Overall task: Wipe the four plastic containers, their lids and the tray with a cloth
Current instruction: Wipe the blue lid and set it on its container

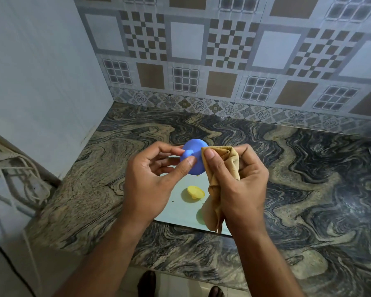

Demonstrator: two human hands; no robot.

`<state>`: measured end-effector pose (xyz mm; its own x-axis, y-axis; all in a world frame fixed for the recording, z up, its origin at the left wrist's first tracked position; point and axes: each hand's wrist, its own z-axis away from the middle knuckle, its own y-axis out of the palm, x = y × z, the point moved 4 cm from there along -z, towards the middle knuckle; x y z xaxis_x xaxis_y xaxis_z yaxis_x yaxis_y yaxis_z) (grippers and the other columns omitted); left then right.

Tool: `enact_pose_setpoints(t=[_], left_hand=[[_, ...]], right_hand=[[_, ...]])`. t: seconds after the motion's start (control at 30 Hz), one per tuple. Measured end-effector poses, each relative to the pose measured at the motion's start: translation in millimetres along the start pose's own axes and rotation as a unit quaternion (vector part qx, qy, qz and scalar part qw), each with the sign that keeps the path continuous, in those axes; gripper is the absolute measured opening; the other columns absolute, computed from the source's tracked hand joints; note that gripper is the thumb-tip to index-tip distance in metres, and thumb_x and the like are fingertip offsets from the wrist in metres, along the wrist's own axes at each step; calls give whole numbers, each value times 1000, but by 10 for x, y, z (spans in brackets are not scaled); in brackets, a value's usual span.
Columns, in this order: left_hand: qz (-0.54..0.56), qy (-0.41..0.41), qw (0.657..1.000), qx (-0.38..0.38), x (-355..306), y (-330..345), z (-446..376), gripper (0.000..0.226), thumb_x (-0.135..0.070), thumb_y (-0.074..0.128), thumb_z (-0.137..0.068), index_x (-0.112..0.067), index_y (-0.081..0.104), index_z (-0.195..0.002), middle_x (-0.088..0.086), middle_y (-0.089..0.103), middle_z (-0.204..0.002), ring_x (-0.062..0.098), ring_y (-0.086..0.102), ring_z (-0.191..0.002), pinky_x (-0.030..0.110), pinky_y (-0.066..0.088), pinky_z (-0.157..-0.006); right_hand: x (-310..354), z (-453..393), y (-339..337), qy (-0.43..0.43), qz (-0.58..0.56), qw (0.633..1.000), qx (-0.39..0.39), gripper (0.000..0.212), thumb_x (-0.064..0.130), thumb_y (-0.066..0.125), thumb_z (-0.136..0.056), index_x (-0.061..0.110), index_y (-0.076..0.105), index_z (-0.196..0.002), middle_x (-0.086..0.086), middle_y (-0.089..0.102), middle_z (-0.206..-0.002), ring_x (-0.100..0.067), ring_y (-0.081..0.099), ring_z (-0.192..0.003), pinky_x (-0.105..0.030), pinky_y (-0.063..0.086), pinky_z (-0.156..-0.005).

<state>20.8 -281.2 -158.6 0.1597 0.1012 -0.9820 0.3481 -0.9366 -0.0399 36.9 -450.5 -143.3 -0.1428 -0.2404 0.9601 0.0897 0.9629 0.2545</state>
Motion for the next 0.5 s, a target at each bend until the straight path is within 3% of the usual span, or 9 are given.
enact_pose_setpoints(t=[0.13, 0.27, 0.33, 0.4, 0.5], left_hand=[[48, -43, 998, -9, -5, -63, -7, 29, -22, 83, -75, -4, 73, -96, 3, 82, -95, 12, 78, -87, 22, 60, -81], [50, -73, 995, -51, 68, -330, -66, 25, -15, 83, -79, -2, 73, -98, 8, 81, -93, 12, 75, -84, 27, 62, -84], [3, -65, 996, -57, 167, -569, -107, 15, -9, 85, -81, -9, 75, -91, 0, 81, -86, 8, 73, -78, 22, 60, -79], [-90, -59, 992, -60, 350, -834, -123, 15, -6, 87, -82, -15, 75, -86, -6, 79, -81, 7, 73, -76, 20, 59, -76], [-230, -76, 969, -56, 779, -1192, -78, 19, -13, 90, -80, -25, 76, -82, -3, 80, -85, 15, 77, -81, 34, 64, -81]], right_hand=[[-26, 23, 45, 6, 2, 1000, 7, 20, 7, 77, -91, 3, 59, -83, -4, 62, -61, -6, 48, -41, -20, 43, -37], [-81, -9, 21, 6, 8, 1000, -3, 22, 17, 80, -87, 9, 61, -83, -21, 72, -74, -17, 58, -56, -26, 48, -45], [-140, -20, -10, 13, 14, 1000, -3, 22, 19, 81, -87, 10, 61, -84, -11, 76, -76, -16, 62, -60, -26, 50, -50], [-188, -21, -25, 18, 26, 999, 1, 25, 25, 82, -87, 9, 63, -88, -16, 78, -84, -19, 60, -58, -33, 49, -51], [-252, -4, 6, 23, 29, 999, 8, 26, 26, 81, -87, 7, 64, -91, -16, 78, -85, -15, 66, -65, -31, 51, -56]])
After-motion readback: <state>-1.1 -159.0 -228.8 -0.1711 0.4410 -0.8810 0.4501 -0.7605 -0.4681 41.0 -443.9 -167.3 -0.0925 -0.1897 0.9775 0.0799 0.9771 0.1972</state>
